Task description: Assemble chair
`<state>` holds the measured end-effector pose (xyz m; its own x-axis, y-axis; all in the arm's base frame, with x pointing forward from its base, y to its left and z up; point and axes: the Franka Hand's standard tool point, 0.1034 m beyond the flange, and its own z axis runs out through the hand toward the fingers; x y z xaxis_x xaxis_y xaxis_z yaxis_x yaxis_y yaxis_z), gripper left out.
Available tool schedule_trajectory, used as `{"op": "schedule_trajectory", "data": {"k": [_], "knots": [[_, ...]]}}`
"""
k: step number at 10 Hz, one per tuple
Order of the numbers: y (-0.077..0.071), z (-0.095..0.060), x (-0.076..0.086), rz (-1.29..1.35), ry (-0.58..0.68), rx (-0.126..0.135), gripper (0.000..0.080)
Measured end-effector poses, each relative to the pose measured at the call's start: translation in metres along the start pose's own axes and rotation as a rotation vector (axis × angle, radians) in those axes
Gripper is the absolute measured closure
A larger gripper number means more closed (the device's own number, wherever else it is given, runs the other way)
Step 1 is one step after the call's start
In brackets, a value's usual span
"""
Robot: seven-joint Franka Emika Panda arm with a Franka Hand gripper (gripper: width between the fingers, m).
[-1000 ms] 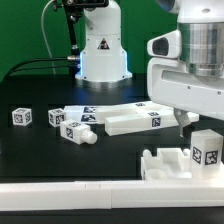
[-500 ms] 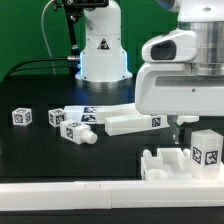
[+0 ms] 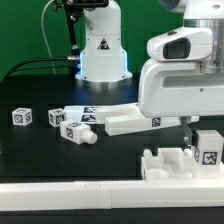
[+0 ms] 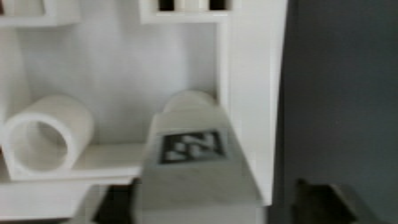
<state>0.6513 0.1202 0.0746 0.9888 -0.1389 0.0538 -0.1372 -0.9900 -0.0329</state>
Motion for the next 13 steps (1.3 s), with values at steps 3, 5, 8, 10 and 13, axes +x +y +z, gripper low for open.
{"op": "schedule_trajectory", "data": {"k": [3, 5, 8, 10, 13], "knots": [[0.0018, 0.0004, 0.0006, 0.302, 0.003, -0.008, 0.0509], [0.0026, 0.0005, 0.0005, 0.606, 0.001, -0.005, 0.0509], [0.0052, 0.0004, 0.0035, 1.153, -0.052, 0.042, 0.0509], [0.0058, 0.0004, 0.0045, 1.312, -0.074, 0.064, 0.0509], [0.0034, 0.0014, 0.0036, 1.464, -0.086, 0.065, 0.0509]]}}
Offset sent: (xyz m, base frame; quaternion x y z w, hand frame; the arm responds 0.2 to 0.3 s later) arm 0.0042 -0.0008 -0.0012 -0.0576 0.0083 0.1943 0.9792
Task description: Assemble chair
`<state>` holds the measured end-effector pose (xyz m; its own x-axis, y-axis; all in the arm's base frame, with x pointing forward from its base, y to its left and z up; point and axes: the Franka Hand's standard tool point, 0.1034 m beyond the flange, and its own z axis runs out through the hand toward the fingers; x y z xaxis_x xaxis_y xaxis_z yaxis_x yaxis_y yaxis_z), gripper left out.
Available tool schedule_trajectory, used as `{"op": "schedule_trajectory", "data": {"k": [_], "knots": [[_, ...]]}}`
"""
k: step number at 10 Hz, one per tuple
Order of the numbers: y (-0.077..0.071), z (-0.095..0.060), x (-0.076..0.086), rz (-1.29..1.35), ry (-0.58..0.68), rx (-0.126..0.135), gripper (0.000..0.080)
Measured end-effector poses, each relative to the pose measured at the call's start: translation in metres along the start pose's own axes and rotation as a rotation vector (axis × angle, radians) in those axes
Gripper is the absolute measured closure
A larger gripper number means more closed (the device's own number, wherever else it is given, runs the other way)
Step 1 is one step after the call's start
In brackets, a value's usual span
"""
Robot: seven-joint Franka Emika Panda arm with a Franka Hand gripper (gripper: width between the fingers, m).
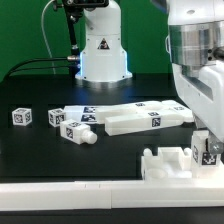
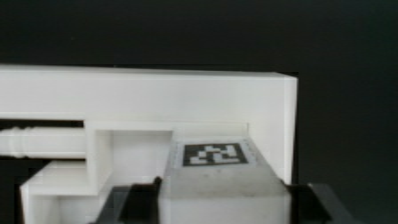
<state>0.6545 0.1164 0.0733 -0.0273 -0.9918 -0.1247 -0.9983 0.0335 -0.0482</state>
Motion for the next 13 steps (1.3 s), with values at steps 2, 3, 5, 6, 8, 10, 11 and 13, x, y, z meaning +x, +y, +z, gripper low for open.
{"op": "schedule_trajectory", "data": {"k": [2, 3, 5, 6, 8, 10, 11, 13], "knots": [[-0.002, 0.0, -0.001, 0.231, -0.016, 0.037, 0.0509], [-0.002, 0.0, -0.002, 0.246, -0.014, 0.047, 0.0509], [-0.002, 0.001, -0.002, 0.22, -0.014, 0.043, 0.0498], [-0.001, 0.001, -0.002, 0.219, -0.014, 0.043, 0.031], [-0.001, -0.003, 0.0, 0.169, -0.015, 0.048, 0.0204], [0.005, -0.03, 0.019, 0.091, -0.038, 0.081, 0.0153], [0.006, -0.034, 0.024, 0.095, -0.042, 0.086, 0.0153], [0.008, -0.031, 0.021, 0.089, -0.041, 0.081, 0.0151]]}}
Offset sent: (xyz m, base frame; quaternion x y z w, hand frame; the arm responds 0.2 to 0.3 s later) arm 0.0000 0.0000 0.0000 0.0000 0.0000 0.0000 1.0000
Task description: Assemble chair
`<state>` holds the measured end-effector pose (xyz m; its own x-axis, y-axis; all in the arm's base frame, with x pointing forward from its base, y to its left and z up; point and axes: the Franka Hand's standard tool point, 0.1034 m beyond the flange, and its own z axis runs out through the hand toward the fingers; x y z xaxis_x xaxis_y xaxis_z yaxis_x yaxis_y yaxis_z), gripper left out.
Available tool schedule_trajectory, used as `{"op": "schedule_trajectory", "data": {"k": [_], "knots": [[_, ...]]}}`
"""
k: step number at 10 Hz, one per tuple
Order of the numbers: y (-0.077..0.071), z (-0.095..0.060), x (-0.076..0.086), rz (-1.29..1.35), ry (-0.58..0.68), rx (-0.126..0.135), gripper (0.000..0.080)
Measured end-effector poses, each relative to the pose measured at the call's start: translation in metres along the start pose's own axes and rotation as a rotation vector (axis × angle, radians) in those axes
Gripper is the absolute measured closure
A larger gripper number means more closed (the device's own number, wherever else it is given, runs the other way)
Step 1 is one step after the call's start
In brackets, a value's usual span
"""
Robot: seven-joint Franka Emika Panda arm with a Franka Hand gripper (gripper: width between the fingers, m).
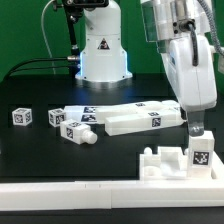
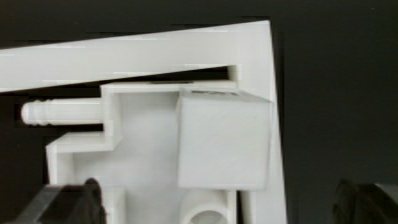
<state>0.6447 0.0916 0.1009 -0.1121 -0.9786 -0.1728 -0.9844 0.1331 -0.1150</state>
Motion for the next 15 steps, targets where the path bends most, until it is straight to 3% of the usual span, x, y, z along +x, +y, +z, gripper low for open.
{"op": "schedule_trajectory", "data": {"k": [3, 4, 6, 7, 9, 12, 13, 14, 15], "knots": [[0.0, 0.0, 0.003, -0.015, -0.004, 0.008, 0.0151], [0.003, -0.001, 0.02, -0.018, -0.015, 0.035, 0.0151], [0.022, -0.006, 0.06, -0.043, -0.02, 0.063, 0.0151], [0.03, -0.007, 0.071, -0.021, -0.016, 0.053, 0.0151], [0.027, -0.008, 0.061, -0.052, -0.011, 0.056, 0.0151], [0.028, -0.008, 0.064, -0.062, -0.01, 0.058, 0.0151], [0.046, -0.008, 0.09, -0.079, -0.035, 0.067, 0.0151], [0.071, -0.01, 0.13, -0.024, -0.066, 0.048, 0.0151], [0.073, -0.016, 0.149, 0.012, -0.067, 0.047, 0.0151]]}}
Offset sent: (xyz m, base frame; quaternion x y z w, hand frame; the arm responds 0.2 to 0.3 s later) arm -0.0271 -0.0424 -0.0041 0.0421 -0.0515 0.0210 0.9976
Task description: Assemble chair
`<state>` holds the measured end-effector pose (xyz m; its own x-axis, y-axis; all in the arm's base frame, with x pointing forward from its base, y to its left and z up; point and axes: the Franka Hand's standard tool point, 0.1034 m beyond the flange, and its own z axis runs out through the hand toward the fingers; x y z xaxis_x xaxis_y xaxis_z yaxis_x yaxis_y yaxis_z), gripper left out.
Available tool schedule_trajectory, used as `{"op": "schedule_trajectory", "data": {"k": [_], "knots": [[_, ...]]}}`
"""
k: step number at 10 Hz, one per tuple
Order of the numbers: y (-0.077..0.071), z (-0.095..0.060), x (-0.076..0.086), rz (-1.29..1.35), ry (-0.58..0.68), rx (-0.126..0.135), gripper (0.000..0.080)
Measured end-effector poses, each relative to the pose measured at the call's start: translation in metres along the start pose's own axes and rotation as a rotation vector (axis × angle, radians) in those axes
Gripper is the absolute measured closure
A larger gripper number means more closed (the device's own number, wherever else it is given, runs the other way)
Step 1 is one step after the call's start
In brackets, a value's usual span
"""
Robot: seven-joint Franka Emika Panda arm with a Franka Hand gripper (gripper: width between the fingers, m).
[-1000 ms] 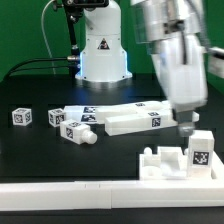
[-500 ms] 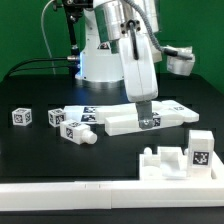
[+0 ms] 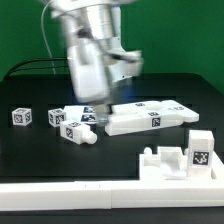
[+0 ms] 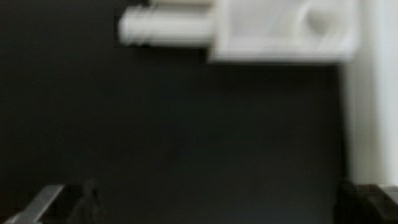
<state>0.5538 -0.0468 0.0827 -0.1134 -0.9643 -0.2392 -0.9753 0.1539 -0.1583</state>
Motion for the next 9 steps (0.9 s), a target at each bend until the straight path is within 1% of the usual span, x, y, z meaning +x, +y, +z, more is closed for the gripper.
{"op": "schedule_trajectory", "data": {"k": [1, 2, 5, 6, 7, 8, 9], "knots": [[-0.001, 0.001, -0.002, -0.01, 0.012, 0.01, 0.0151], [0.0, 0.002, -0.004, -0.014, 0.011, 0.006, 0.0151], [0.001, 0.003, -0.001, -0.008, 0.012, 0.006, 0.0151], [0.008, 0.006, 0.009, 0.028, -0.004, 0.015, 0.0151], [0.028, 0.01, 0.022, 0.085, -0.025, 0.014, 0.0151], [0.051, 0.017, 0.029, 0.152, -0.038, 0.0, 0.0151], [0.066, 0.024, 0.029, 0.177, -0.037, -0.03, 0.0151]]}}
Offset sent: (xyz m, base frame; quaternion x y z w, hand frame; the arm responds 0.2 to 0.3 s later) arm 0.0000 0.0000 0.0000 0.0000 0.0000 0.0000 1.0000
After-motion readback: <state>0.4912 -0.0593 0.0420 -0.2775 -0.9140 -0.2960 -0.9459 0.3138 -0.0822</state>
